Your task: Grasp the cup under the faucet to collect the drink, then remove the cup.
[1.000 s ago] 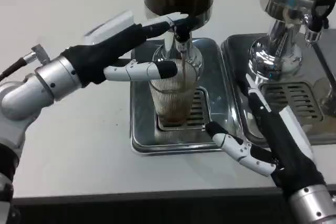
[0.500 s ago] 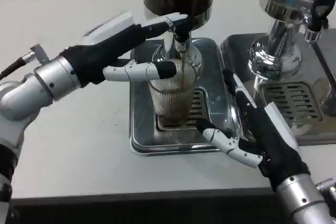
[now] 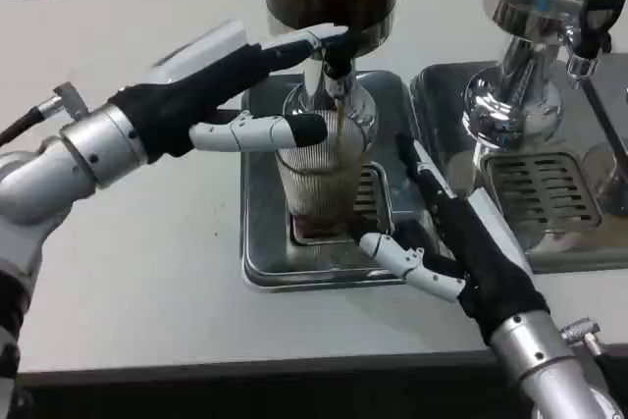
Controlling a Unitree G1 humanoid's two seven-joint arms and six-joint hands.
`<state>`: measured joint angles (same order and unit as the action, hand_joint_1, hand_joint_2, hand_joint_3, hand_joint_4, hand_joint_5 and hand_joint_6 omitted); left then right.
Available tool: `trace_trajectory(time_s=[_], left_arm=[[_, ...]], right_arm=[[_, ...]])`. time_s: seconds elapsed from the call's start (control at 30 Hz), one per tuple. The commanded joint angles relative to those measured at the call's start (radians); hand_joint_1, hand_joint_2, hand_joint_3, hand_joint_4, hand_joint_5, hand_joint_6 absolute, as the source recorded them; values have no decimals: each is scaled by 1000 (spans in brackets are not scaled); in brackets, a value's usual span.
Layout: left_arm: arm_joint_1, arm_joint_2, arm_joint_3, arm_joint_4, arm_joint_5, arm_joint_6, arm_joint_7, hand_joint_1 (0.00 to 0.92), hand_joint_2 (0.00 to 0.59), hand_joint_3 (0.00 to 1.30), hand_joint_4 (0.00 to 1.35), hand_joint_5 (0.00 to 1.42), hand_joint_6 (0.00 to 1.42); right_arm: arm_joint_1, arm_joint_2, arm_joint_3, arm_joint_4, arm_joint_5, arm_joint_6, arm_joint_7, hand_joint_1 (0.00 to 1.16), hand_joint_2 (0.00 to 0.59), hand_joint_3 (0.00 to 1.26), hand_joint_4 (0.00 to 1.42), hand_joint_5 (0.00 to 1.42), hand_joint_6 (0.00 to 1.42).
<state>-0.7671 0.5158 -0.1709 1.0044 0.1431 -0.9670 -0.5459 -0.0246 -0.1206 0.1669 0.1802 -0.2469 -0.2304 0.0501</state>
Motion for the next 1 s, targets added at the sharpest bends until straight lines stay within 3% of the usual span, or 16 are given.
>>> trace_trajectory(time_s=[0.03, 1.0], left_arm=[[13, 22, -17, -7, 25, -12, -37, 0, 40, 169, 59, 84, 40], [37, 41, -17, -31, 15, -11, -38, 26, 57, 172, 66, 95, 40]], right_arm=[[-34, 11, -1, 39, 16, -20, -3, 535, 251, 0, 0, 0, 33], [-164, 55, 0, 233, 28, -90, -10, 530, 260, 0, 0, 0, 32]])
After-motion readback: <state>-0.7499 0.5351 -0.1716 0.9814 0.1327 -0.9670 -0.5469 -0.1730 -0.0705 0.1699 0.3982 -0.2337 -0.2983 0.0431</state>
